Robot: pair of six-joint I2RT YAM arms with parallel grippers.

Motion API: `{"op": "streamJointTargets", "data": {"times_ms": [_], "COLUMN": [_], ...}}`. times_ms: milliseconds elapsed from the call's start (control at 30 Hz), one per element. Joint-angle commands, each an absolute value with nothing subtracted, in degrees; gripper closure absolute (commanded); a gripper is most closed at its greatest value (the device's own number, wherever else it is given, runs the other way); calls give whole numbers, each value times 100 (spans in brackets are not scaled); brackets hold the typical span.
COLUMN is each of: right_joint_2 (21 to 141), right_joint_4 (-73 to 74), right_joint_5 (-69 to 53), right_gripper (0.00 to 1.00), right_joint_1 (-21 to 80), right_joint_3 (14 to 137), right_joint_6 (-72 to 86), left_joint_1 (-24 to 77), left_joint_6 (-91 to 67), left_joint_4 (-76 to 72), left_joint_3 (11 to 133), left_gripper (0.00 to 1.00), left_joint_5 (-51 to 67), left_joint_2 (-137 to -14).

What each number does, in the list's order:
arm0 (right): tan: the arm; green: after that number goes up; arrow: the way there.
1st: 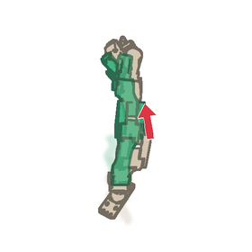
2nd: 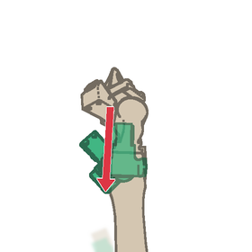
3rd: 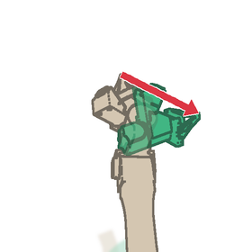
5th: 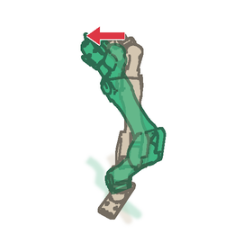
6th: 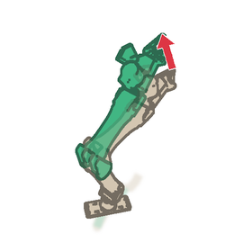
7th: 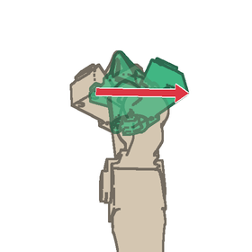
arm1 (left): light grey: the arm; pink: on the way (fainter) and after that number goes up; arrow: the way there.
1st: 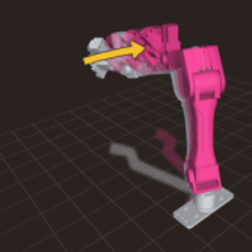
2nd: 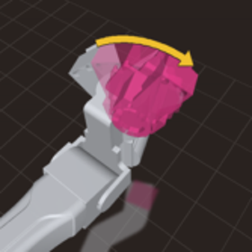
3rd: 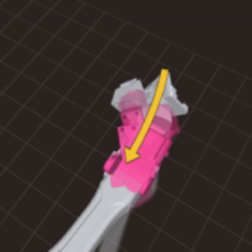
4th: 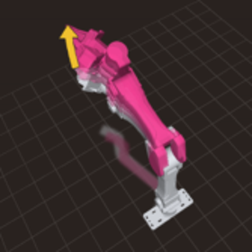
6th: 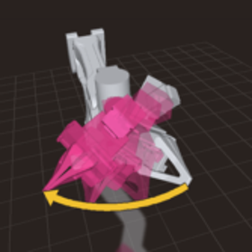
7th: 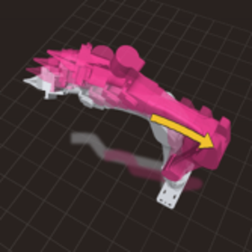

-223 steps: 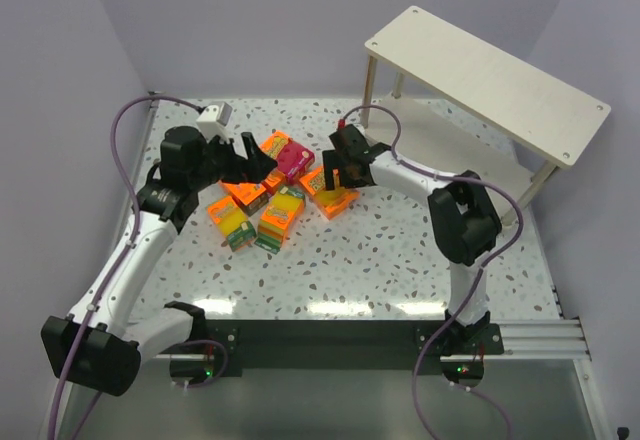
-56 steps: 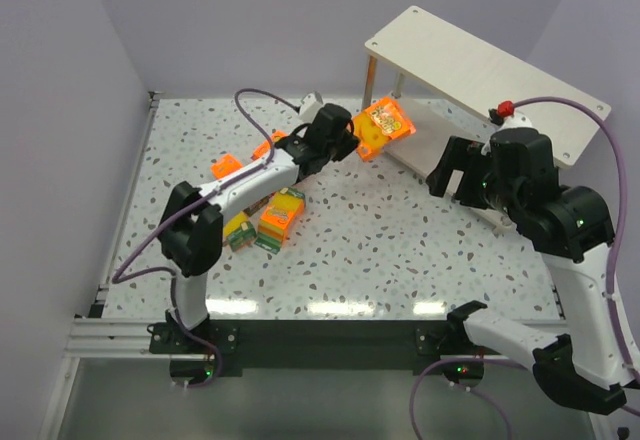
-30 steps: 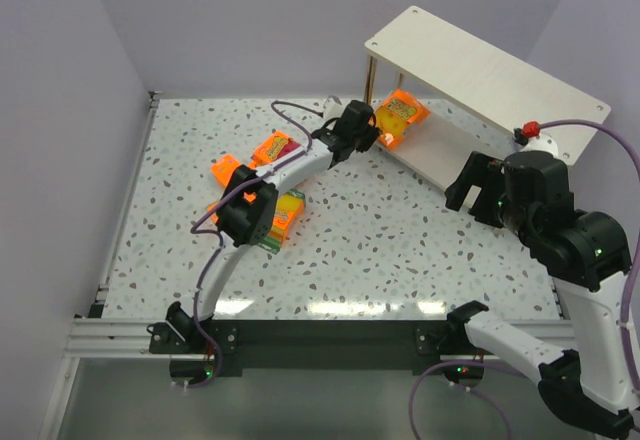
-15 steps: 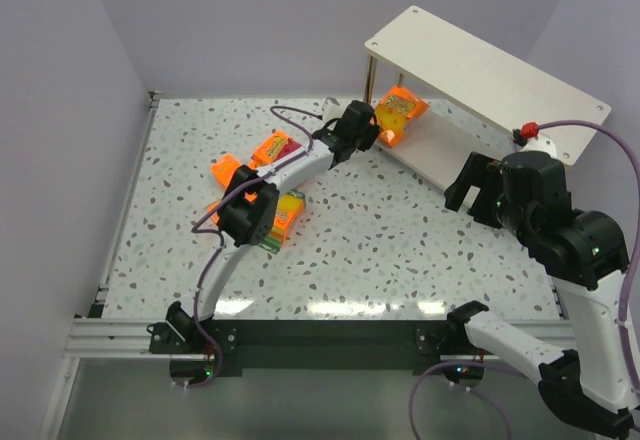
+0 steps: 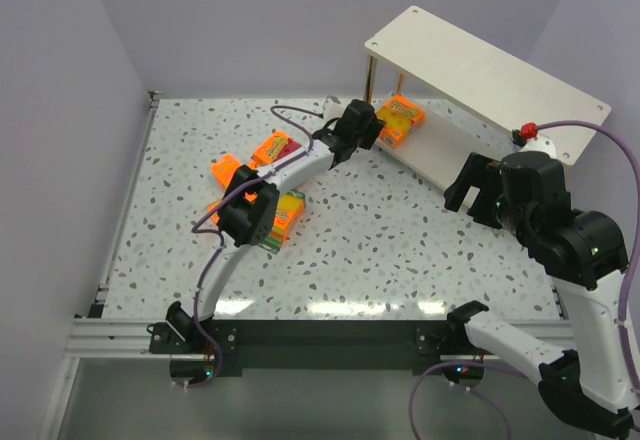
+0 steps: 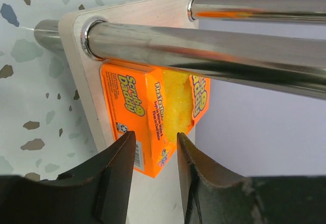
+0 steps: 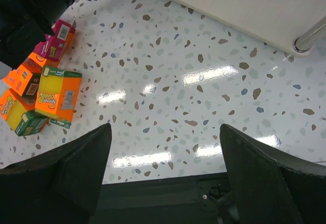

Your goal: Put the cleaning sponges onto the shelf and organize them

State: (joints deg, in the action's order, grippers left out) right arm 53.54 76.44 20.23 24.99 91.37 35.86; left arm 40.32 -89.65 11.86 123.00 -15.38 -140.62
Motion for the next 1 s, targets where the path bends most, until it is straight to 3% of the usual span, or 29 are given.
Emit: {"op": "streamJointTargets", "data": {"times_ms": [0, 267, 400, 533, 700, 800, 833, 867, 967], "right_joint_2": [5317, 5309, 5282, 5256, 5291, 5344, 5361, 5379, 5414], "right_joint_4": [7638, 7629, 7498, 7121, 6672, 6434, 6303, 6223, 5951], "right_joint_5": [2065, 2066, 1891, 1444, 801, 467, 353, 195, 9], "right_gripper": [10, 9, 9, 8, 8, 11, 12, 13, 17], "right_joint_1": [2479, 2479, 2479, 2479, 2479, 2470, 2478, 2479, 2478], "right_joint_3": [9114, 9123, 8948, 8509, 8051, 7779, 7648, 7586, 7348], "right_joint_6": [3604, 3551, 3481, 3305, 3112, 3076, 3076, 3076, 3076], "left_joint_1": [4087, 4166, 4175, 4157, 3938, 3692, 3631, 3534, 3445], "left_joint_6": [-9053, -8360, -7071, -6014, -5118, -4871, -4852, -4860, -4467], "left_joint_4": [669, 176, 79, 639, 1528, 1863, 1968, 2186, 2163], "left_joint_3": [12287, 11261, 9647, 8326, 6763, 6016, 5873, 5758, 5344], "left_gripper": [56, 48, 41, 27, 24, 45, 60, 69, 88], "left_joint_5": [-1556, -1380, -1388, -1905, -2408, -2461, -2531, -2575, -2593], "left_joint_2": [-13957, -12790, -11499, -9840, -8466, -7797, -7570, -7480, -7242]}}
